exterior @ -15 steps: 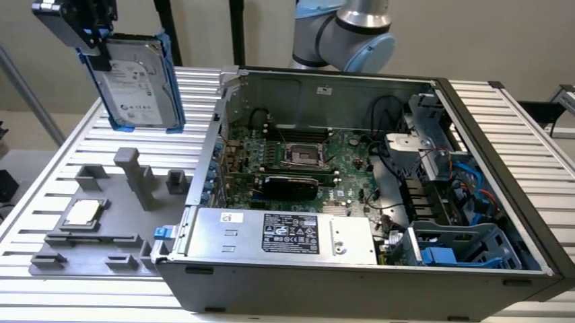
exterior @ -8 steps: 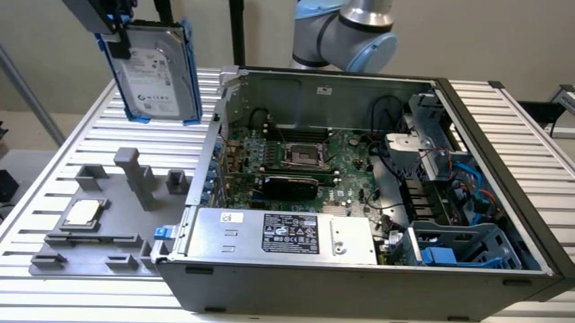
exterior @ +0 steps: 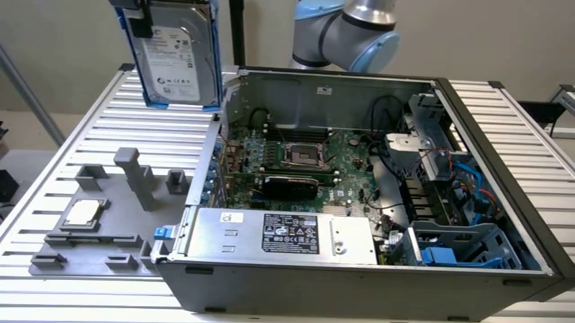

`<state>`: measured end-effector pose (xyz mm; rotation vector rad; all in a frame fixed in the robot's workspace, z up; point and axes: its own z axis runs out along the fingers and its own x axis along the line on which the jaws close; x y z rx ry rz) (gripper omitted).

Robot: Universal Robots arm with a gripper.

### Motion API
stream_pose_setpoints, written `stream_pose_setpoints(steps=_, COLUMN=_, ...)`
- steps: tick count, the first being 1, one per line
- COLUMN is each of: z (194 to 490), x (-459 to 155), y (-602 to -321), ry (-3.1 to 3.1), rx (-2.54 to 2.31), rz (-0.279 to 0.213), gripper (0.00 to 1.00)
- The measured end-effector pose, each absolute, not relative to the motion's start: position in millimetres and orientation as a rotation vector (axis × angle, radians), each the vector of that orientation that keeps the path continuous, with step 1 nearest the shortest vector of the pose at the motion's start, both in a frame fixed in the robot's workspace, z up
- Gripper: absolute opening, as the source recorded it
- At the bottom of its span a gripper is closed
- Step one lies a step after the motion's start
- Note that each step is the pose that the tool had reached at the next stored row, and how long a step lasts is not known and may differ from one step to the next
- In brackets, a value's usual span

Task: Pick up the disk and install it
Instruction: 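Pick up the disk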

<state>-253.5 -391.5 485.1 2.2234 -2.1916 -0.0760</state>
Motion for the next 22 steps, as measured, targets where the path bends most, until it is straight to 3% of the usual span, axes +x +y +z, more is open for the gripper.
stream_pose_setpoints(steps=22, z=485, x=-153, y=-395, ry=-2.198, rx=2.231, rz=-0.092, gripper=0.33)
